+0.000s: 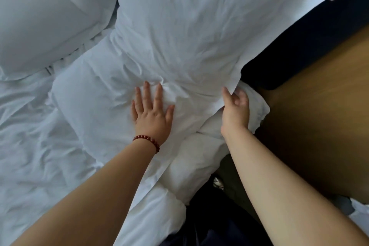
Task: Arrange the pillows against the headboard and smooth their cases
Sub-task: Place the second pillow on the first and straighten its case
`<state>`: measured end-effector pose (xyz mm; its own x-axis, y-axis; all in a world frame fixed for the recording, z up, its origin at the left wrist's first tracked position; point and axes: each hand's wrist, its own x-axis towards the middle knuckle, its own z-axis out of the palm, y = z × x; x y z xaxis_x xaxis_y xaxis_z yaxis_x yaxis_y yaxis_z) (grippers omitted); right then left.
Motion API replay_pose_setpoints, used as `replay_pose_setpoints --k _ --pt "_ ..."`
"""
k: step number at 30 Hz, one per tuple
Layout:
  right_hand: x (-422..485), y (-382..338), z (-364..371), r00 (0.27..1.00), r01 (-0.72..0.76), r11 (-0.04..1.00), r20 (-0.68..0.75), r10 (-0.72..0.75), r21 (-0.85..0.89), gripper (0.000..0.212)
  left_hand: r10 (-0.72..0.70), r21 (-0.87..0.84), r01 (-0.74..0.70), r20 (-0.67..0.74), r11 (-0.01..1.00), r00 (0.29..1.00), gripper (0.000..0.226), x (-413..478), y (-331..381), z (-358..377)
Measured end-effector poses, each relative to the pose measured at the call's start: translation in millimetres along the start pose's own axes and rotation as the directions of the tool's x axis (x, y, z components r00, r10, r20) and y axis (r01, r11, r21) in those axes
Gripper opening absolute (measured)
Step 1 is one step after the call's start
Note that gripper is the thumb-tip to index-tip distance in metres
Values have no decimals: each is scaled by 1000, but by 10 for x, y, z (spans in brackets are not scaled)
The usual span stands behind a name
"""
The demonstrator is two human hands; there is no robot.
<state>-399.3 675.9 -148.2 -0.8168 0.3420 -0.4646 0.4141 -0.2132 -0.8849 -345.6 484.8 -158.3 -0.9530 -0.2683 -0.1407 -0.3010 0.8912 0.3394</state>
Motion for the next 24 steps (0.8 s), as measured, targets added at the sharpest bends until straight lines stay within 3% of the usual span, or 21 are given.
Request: replay_pose_setpoints --k 2,4,5,10,13,16,18,21,24 --pt "113 -180 104 1000 9 997 25 -11 71 40 -3 -156 -12 -98 988 995 64 -18 79 -137" --pt "183 -329 133 997 72 997 -38 -72 -1 11 58 -198 -107 -239 974 969 69 61 195 -258" --pt "203 -358 120 992 94 995 -84 -95 -16 13 92 -181 -145 -274 973 957 74 163 278 -304" --pt "77 -288 -50 976 33 999 -215 -24 38 17 74 -113 -79 -41 990 996 80 723 648 -371" --pt "6 -355 -41 982 76 994 -179 -61 75 3 156 -84 -153 36 985 987 78 726 537 -423" --pt "45 -655 14 989 148 974 -32 -144 172 38 208 -120 -200 63 973 976 74 673 388 -573" --pt "88 -937 80 990 141 965 -9 -143 220 32 200 -233 -201 -25 952 979 73 616 416 -701" --pt "82 -1254 107 995 100 968 -47 -92 229 4 149 -428 -280 -315 859 937 70 622 710 -982" --pt "28 -1307 -12 976 197 949 -138 -167 247 14 112 -474 -295 -376 830 920 67 871 1130 -1268"
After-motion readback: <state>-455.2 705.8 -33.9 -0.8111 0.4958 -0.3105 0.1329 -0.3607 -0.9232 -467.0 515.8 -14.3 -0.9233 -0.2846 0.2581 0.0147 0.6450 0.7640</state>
